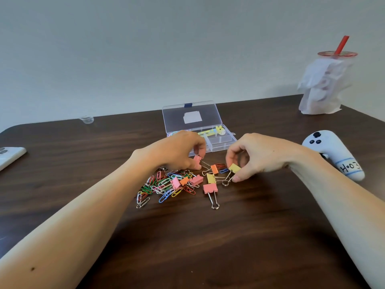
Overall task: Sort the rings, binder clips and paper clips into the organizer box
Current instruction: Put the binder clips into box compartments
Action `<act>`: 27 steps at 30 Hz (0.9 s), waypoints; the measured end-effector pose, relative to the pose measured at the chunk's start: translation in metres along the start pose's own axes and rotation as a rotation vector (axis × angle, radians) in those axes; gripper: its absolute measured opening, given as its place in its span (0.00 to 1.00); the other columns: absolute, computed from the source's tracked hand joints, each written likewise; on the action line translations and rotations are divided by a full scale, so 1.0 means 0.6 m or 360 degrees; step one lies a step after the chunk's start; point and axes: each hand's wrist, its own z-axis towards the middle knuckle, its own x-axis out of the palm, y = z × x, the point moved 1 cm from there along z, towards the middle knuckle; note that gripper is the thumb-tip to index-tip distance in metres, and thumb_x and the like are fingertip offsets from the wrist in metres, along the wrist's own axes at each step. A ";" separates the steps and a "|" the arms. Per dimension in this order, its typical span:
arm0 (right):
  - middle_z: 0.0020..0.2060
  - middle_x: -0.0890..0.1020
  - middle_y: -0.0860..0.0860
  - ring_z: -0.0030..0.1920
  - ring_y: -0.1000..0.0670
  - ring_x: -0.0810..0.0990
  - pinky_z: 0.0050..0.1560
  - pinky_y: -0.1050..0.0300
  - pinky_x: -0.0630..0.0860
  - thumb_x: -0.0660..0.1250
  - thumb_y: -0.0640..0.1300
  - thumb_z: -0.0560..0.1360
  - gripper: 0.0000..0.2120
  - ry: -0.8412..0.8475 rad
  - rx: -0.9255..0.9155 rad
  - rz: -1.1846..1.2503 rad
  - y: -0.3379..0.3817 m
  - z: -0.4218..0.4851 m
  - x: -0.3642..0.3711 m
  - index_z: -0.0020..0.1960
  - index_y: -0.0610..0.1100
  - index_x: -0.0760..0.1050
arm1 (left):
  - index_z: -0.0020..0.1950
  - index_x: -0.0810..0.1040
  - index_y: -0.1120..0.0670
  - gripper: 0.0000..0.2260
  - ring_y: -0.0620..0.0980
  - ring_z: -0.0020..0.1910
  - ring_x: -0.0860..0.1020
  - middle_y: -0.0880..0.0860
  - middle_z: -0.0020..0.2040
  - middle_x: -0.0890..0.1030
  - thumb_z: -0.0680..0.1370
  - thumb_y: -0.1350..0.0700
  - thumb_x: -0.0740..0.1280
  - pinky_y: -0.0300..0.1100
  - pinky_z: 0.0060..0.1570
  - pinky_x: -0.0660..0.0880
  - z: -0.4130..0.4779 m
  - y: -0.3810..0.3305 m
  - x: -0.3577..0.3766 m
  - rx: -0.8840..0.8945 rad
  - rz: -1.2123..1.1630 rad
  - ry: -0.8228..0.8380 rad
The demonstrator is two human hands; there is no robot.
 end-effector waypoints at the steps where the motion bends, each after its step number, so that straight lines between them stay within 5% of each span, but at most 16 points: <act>1: 0.38 0.83 0.53 0.34 0.53 0.81 0.35 0.63 0.77 0.80 0.46 0.66 0.10 -0.0035 -0.0014 0.0032 0.001 0.000 0.001 0.44 0.49 0.81 | 0.48 0.77 0.52 0.08 0.36 0.38 0.71 0.45 0.46 0.78 0.73 0.54 0.74 0.28 0.35 0.65 -0.001 0.000 -0.001 -0.0008 -0.0026 -0.0006; 5: 0.37 0.82 0.50 0.32 0.54 0.79 0.34 0.62 0.76 0.80 0.47 0.66 0.10 -0.0136 -0.0040 0.0150 0.010 0.001 0.006 0.44 0.48 0.81 | 0.48 0.78 0.51 0.07 0.39 0.36 0.74 0.44 0.39 0.78 0.74 0.56 0.74 0.33 0.35 0.66 -0.003 0.002 -0.009 -0.0055 -0.0153 -0.0070; 11: 0.32 0.80 0.58 0.33 0.61 0.77 0.34 0.69 0.72 0.78 0.51 0.67 0.10 -0.0122 -0.0021 -0.0166 0.025 0.008 0.023 0.46 0.50 0.83 | 0.47 0.83 0.50 0.02 0.40 0.30 0.77 0.47 0.39 0.81 0.75 0.55 0.72 0.36 0.36 0.72 -0.010 0.014 -0.021 -0.0167 -0.0338 -0.0187; 15: 0.33 0.79 0.57 0.35 0.57 0.77 0.38 0.63 0.74 0.76 0.51 0.69 0.10 -0.0079 0.0009 -0.0224 0.031 0.010 0.027 0.48 0.49 0.83 | 0.45 0.83 0.55 0.02 0.43 0.32 0.81 0.50 0.37 0.84 0.76 0.58 0.71 0.37 0.39 0.79 -0.013 0.029 -0.024 -0.0240 -0.0523 -0.0246; 27: 0.32 0.80 0.54 0.36 0.48 0.81 0.41 0.48 0.81 0.73 0.44 0.67 0.07 -0.0084 0.0101 -0.0372 0.039 0.012 0.033 0.44 0.45 0.83 | 0.49 0.82 0.60 0.04 0.48 0.35 0.82 0.54 0.38 0.85 0.77 0.61 0.69 0.39 0.40 0.81 -0.009 0.066 -0.031 -0.0421 -0.0826 -0.0460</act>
